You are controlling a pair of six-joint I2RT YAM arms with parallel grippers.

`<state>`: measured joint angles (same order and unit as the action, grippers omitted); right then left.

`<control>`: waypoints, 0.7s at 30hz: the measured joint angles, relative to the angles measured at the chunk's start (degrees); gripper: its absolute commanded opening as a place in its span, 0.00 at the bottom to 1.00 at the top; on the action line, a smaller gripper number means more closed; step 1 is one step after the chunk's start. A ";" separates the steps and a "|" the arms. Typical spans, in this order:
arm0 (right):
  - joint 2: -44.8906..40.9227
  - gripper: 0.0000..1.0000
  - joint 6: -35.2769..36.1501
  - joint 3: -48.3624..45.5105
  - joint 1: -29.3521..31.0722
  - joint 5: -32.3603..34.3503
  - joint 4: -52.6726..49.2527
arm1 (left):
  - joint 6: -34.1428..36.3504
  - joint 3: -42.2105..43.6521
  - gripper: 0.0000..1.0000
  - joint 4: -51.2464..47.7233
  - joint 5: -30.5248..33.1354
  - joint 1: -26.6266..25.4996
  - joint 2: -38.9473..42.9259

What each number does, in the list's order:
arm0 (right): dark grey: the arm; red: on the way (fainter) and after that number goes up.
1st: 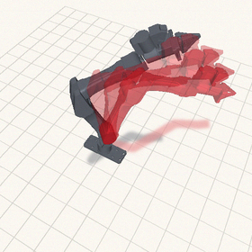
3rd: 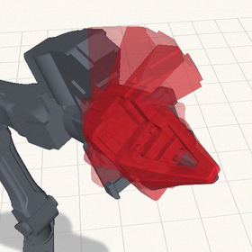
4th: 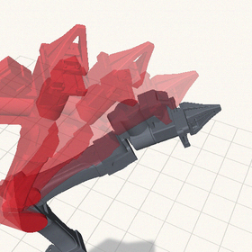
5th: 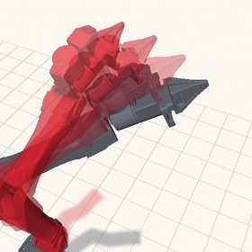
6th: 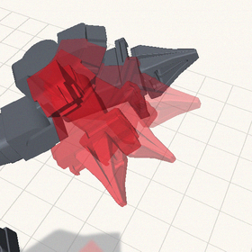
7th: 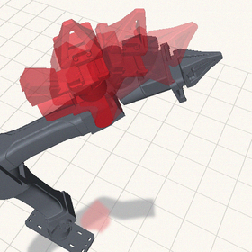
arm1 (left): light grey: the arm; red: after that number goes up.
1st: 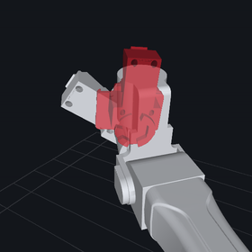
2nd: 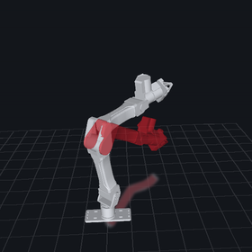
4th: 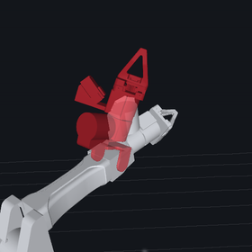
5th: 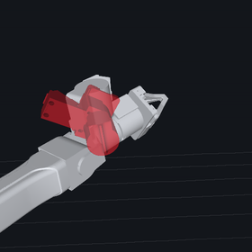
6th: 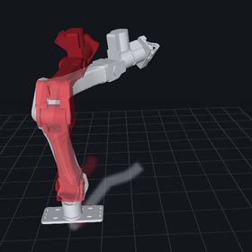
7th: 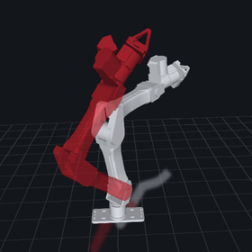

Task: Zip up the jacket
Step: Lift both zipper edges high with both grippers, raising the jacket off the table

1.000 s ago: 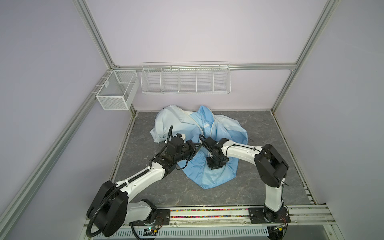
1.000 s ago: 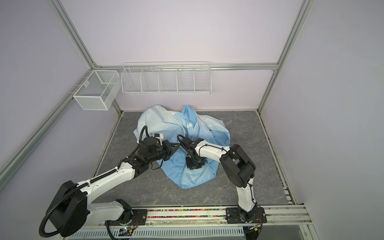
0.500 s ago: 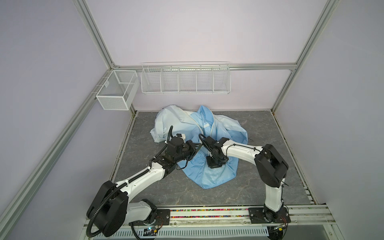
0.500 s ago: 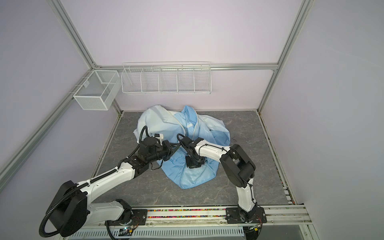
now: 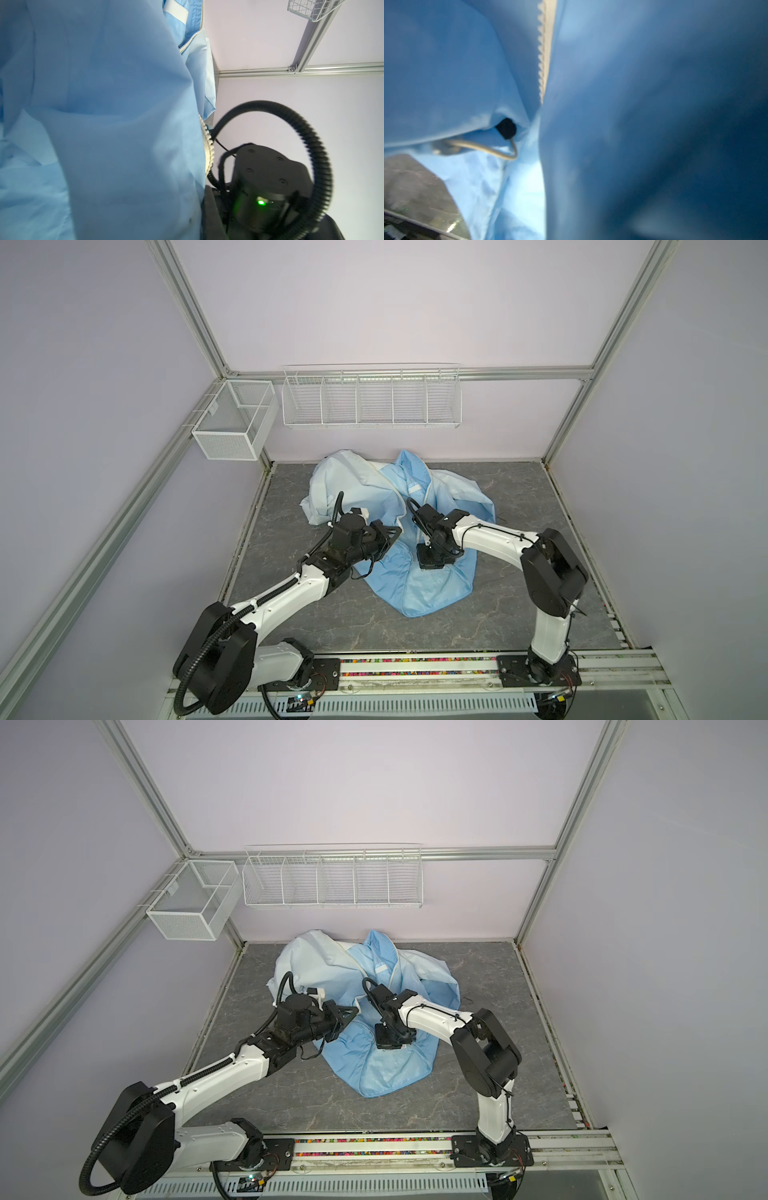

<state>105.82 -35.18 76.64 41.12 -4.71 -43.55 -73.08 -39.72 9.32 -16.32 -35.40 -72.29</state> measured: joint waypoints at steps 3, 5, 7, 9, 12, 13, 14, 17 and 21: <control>-4.46 0.07 -0.22 -0.15 -2.45 -2.75 2.99 | 3.52 -3.80 0.00 -5.92 -0.35 0.66 -0.07; -7.04 0.07 -0.09 -0.04 -3.74 -4.26 5.38 | 6.58 -8.37 0.00 -9.88 -0.87 1.18 -0.61; -9.29 0.07 0.17 0.28 -4.90 -5.62 8.04 | 9.68 -13.92 0.00 -12.81 -1.77 2.12 -1.88; -11.06 0.07 0.44 0.37 -6.03 -7.48 11.32 | 12.04 -18.12 0.00 -13.84 -3.21 3.65 -3.28; -13.33 0.07 0.79 0.48 -8.76 -10.78 17.49 | 14.01 -22.03 0.00 -14.67 -5.97 7.10 -5.49; -13.97 0.07 0.94 0.52 -9.84 -11.65 19.65 | 15.08 -23.41 0.00 -15.43 -6.86 8.37 -6.45; -14.45 0.07 1.16 0.68 -10.71 -12.39 21.51 | 16.59 -25.07 0.00 -16.50 -7.63 9.44 -7.56; -15.06 0.07 2.14 1.86 -13.07 -14.80 26.64 | 22.99 -30.75 0.00 -19.85 -7.72 11.28 -10.21; -15.04 0.07 0.81 2.32 -15.47 -20.20 36.81 | 28.22 -33.70 0.00 -16.57 -7.32 12.15 -9.57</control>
<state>90.78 -34.37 78.96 25.65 -24.91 -6.74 -44.86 -73.43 -7.25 -23.64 -23.24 -81.87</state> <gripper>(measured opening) 0.076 0.048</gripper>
